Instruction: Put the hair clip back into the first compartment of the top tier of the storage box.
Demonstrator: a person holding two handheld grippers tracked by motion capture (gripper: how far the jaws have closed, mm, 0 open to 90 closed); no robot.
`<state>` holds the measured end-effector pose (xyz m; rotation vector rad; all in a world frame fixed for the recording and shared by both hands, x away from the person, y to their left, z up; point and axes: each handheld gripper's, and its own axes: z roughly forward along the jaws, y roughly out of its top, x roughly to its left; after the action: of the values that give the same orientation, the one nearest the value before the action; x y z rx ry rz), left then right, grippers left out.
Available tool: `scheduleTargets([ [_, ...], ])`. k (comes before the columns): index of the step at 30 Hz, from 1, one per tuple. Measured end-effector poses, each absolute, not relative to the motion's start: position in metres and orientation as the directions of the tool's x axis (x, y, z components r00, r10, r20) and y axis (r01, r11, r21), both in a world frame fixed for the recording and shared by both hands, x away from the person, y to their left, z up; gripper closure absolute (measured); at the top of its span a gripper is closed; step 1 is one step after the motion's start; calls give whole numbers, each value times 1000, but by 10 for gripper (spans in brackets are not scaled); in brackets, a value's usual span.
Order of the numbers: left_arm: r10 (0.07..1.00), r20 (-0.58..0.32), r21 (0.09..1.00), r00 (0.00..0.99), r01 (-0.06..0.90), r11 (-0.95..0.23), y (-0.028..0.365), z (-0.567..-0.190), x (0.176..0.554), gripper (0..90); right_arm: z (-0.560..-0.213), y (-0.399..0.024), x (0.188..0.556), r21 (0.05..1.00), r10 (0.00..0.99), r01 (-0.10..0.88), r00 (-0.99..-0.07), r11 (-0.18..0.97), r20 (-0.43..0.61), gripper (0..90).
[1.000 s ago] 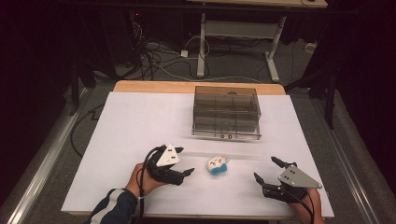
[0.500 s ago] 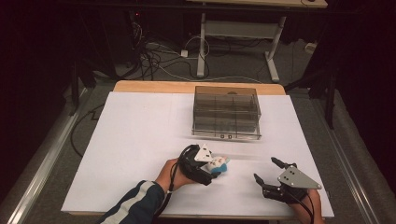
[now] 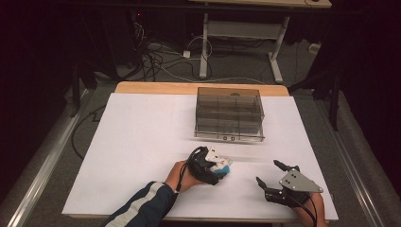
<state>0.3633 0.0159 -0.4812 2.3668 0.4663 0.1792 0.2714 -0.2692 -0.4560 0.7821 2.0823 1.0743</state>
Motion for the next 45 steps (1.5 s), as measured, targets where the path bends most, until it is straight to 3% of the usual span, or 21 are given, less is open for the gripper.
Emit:
scheduleTargets([
  [25,394,119,744,911,181,-643,50,-452,341,388,-454,-272,270,855,748,193,-598,482,-287,212],
  [45,452,138,788,881,179,-590,76,-434,343,396,-453,-270,270,855,745,189,-601,483,-288,212],
])
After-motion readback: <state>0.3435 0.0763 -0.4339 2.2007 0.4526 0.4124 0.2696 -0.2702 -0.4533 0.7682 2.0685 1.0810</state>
